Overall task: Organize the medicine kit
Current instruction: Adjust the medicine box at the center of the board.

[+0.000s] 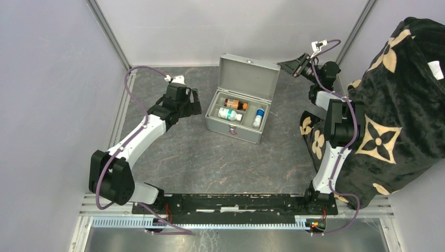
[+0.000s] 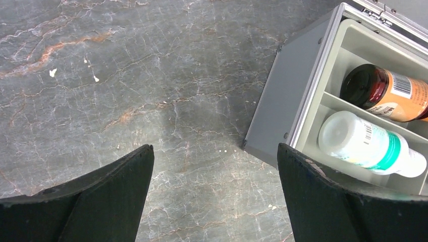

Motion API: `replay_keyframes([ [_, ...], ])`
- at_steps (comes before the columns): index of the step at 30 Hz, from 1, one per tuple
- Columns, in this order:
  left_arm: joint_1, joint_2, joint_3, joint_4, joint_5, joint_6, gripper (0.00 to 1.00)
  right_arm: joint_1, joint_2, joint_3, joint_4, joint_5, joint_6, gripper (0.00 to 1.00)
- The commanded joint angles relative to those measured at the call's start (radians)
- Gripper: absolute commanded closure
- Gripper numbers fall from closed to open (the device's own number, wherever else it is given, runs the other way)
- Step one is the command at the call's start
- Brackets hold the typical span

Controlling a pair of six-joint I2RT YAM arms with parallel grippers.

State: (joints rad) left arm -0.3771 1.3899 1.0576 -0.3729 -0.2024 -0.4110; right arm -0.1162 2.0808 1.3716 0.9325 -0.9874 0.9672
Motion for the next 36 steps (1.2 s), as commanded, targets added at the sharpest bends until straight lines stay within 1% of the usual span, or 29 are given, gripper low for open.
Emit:
replay_keyframes([
  [1, 0.003, 0.010, 0.047, 0.001, 0.014, 0.028, 0.04, 0.031, -0.031, -0.003, 0.507, -0.152, 0.336, 0.59],
  [3, 0.004, 0.009, 0.048, -0.001, 0.005, 0.026, 0.04, 0.044, -0.026, -0.003, 0.600, -0.180, 0.416, 0.59],
  [5, 0.003, 0.002, 0.050, -0.009, -0.023, 0.017, 0.04, 0.062, -0.032, -0.005, 0.618, -0.212, 0.436, 0.60],
  [9, 0.004, -0.071, 0.022, -0.008, -0.150, -0.013, 0.04, 0.085, -0.081, -0.054, 0.586, -0.233, 0.404, 0.61],
  [11, 0.003, -0.116, 0.002, -0.002, -0.222, -0.026, 0.04, 0.088, -0.121, -0.095, 0.498, -0.223, 0.331, 0.62],
  [13, 0.003, -0.155, -0.014, 0.000, -0.276, -0.038, 0.03, 0.096, -0.166, -0.134, 0.367, -0.218, 0.221, 0.63],
  [15, 0.003, -0.177, -0.024, 0.000, -0.305, -0.045, 0.03, 0.107, -0.218, -0.158, 0.156, -0.213, 0.073, 0.63],
  [16, 0.003, -0.183, -0.027, -0.001, -0.309, -0.046, 0.03, 0.111, -0.242, -0.165, 0.053, -0.205, -0.031, 0.63],
  [17, 0.003, -0.184, -0.027, 0.000, -0.309, -0.049, 0.03, 0.111, -0.272, -0.167, -0.088, -0.193, -0.125, 0.63],
  [18, 0.003, -0.183, -0.027, -0.001, -0.303, -0.050, 0.03, 0.137, -0.297, -0.158, -0.256, -0.173, -0.279, 0.63],
  [20, 0.003, -0.178, -0.022, -0.004, -0.289, -0.054, 0.03, 0.153, -0.329, -0.103, -0.603, -0.089, -0.546, 0.62],
  [21, 0.004, -0.174, -0.019, -0.006, -0.277, -0.058, 0.03, 0.165, -0.338, -0.056, -0.801, -0.031, -0.696, 0.61],
  [22, 0.003, -0.171, -0.015, -0.010, -0.258, -0.062, 0.03, 0.179, -0.341, -0.007, -0.974, 0.050, -0.798, 0.61],
  [23, 0.001, -0.171, -0.013, -0.011, -0.241, -0.066, 0.03, 0.193, -0.347, 0.019, -1.059, 0.138, -0.879, 0.59],
  [24, 0.002, -0.171, -0.012, -0.011, -0.221, -0.071, 0.03, 0.205, -0.355, 0.031, -1.117, 0.199, -0.921, 0.57],
  [25, 0.002, -0.174, -0.011, -0.010, -0.200, -0.078, 0.03, 0.212, -0.364, 0.029, -1.135, 0.258, -0.936, 0.55],
  [28, 0.002, -0.181, -0.019, -0.007, -0.107, -0.109, 0.03, 0.222, -0.383, 0.007, -1.133, 0.358, -0.919, 0.51],
  [32, 0.001, -0.193, -0.067, 0.012, 0.023, -0.167, 0.03, 0.244, -0.377, 0.020, -1.166, 0.535, -0.894, 0.51],
  [34, 0.001, -0.192, -0.089, -0.005, 0.045, -0.194, 0.04, 0.256, -0.356, 0.051, -1.205, 0.609, -0.896, 0.51],
  [36, -0.001, -0.193, -0.108, -0.036, 0.044, -0.211, 0.06, 0.270, -0.321, 0.109, -1.266, 0.644, -0.911, 0.52],
])
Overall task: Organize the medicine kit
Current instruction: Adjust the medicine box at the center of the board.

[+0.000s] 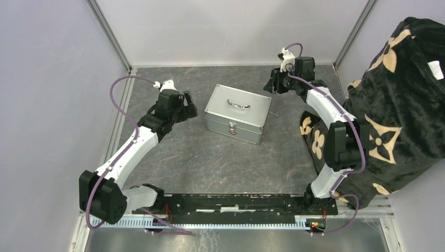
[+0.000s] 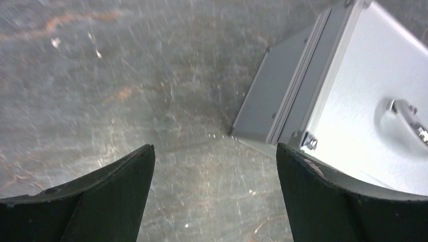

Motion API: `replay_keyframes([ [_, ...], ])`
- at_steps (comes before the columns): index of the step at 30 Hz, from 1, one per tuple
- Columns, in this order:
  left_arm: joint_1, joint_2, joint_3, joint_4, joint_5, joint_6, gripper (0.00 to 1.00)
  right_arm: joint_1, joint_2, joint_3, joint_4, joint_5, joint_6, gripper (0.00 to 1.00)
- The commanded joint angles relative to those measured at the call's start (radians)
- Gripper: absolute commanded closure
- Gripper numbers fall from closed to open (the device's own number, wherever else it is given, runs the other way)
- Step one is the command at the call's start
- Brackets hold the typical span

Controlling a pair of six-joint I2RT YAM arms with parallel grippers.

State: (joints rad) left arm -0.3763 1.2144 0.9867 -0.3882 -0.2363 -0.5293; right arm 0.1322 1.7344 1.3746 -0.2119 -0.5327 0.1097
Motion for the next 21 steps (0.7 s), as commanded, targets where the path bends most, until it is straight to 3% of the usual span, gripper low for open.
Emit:
replay_keyframes([
  [1, -0.002, -0.019, -0.050, -0.033, 0.080, -0.098, 0.06, 0.030, 0.049, 0.129, -0.151, 0.197, -0.064, 0.52],
  [9, -0.075, 0.018, -0.136, 0.003, 0.177, -0.115, 0.08, 0.060, 0.154, 0.242, -0.272, 0.189, -0.102, 0.53],
  [15, -0.105, 0.164, -0.026, 0.019, 0.114, -0.102, 0.07, 0.061, 0.161, 0.221, -0.331, 0.100, -0.146, 0.53],
  [21, -0.097, 0.274, 0.102, 0.001, 0.061, -0.039, 0.05, 0.068, 0.083, 0.073, -0.310, 0.025, -0.154, 0.53],
])
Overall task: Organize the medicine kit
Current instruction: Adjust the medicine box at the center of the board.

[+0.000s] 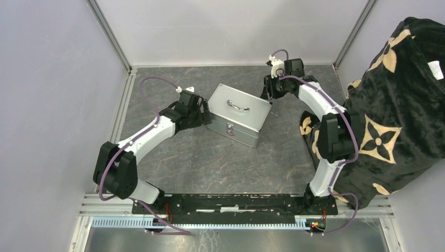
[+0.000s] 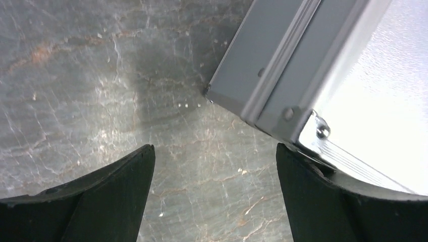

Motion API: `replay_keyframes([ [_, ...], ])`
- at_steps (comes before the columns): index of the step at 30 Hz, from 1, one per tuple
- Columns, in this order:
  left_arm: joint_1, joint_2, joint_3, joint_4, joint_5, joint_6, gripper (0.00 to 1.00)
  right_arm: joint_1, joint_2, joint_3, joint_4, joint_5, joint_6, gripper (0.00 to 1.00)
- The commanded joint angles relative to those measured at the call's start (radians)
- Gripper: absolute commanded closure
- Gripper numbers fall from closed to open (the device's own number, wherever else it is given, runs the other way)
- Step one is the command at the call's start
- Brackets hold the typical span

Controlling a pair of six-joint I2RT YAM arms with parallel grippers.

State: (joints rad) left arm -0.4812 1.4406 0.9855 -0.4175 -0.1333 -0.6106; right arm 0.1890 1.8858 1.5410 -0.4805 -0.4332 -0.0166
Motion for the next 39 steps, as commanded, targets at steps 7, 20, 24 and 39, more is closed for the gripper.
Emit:
replay_keyframes([
  [7, 0.018, 0.220, 0.263, 0.012, -0.005, 0.092, 0.05, 0.037, -0.216, -0.300, 0.045, -0.132, 0.009, 0.52],
  [20, 0.084, 0.214, 0.355, -0.016, -0.061, 0.076, 0.05, 0.081, -0.473, -0.511, 0.194, 0.089, 0.101, 0.49],
  [24, 0.139, 0.094, 0.241, 0.019, -0.027, 0.036, 0.04, 0.073, -0.539, -0.537, 0.243, 0.228, 0.131, 0.44],
  [39, 0.199, -0.215, -0.244, 0.573, 0.454, -0.223, 0.00, 0.061, -0.615, -0.586, 0.388, 0.056, 0.223, 0.24],
])
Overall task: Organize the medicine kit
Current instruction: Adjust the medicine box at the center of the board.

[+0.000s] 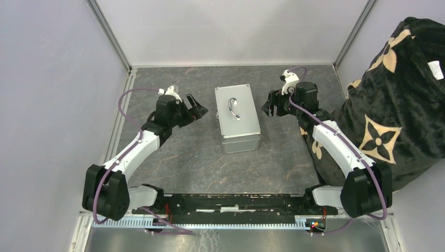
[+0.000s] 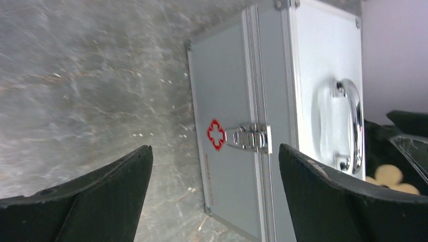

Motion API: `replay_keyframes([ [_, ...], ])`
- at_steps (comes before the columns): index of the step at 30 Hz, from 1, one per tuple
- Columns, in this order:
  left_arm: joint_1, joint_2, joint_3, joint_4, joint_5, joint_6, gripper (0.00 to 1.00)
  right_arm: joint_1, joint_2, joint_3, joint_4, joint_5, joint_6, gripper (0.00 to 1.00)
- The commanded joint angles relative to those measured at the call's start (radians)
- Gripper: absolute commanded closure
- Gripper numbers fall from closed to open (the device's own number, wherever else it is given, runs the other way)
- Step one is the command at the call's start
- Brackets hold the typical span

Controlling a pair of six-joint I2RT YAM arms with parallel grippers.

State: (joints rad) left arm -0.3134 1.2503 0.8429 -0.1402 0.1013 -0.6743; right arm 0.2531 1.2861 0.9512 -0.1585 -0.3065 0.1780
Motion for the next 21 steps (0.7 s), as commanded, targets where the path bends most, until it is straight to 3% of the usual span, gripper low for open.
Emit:
replay_keyframes([
  [1, 0.040, -0.022, -0.129, 0.358, 0.261, -0.186, 0.00, -0.003, -0.010, 0.007, 0.064, -0.088, 0.026, 0.24],
  [11, 0.062, 0.110, -0.324, 0.869, 0.429, -0.448, 0.00, -0.002, 0.001, 0.026, 0.034, -0.144, 0.016, 0.21],
  [21, 0.059, 0.315, -0.448, 1.326, 0.456, -0.637, 0.00, -0.002, 0.020, 0.044, 0.009, -0.169, 0.007, 0.21],
])
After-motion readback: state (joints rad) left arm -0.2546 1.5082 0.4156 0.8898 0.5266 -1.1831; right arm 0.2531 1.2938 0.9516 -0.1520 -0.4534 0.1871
